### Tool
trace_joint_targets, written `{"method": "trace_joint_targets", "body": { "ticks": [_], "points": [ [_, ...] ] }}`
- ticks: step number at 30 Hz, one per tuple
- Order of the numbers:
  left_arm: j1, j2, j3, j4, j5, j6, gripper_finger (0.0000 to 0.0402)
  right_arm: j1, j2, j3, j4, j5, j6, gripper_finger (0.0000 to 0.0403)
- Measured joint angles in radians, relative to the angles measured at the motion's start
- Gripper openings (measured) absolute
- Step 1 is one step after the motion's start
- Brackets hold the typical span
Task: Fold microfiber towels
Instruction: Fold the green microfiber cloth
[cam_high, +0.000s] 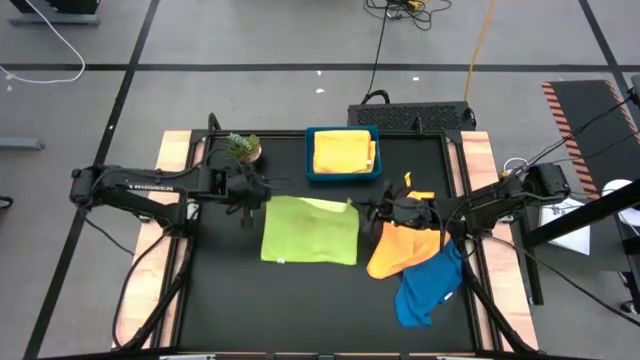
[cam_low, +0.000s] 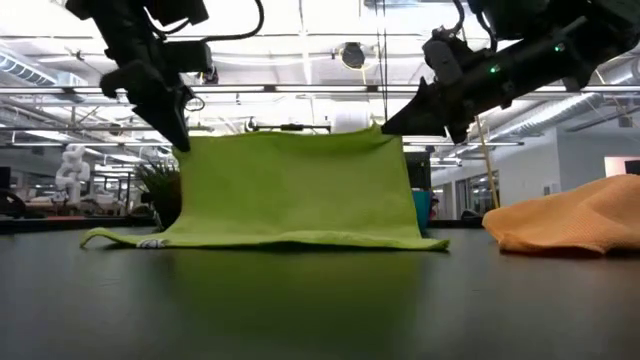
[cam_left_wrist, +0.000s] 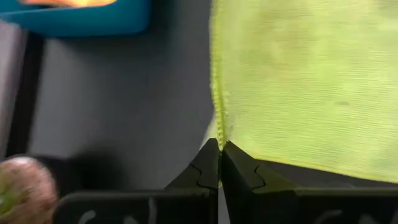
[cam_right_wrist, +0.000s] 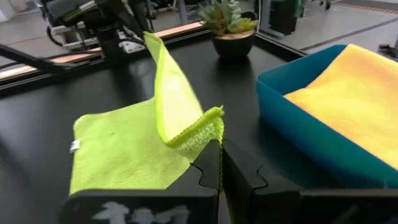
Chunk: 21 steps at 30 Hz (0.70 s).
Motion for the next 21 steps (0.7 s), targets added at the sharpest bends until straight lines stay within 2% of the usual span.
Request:
{"method": "trace_joint_targets", "body": {
  "ticks": [7,10,17,21],
  "points": [
    [-0.104,0.000,0.000,0.000,0.033,-0.037,0.0008,0.075,0.000,0.000,0.002,-0.004,-0.001,0.0000],
    [-0.169,0.003,0.000,0.004,0.038,-0.080,0.0004,0.108,0.000,0.000,0.001,-0.050,-0.010,0.0000],
    [-0.318,0.058,-0.045,0.104,0.038,-0.117,0.0005,0.186,0.027,0.000,-0.012,-0.062,-0.010,0.0000],
    [-0.365,0.101,-0.061,0.100,0.036,-0.167,0.0005,0.220,0.071,0.000,0.010,-0.062,0.009,0.0000]
  ]
}}
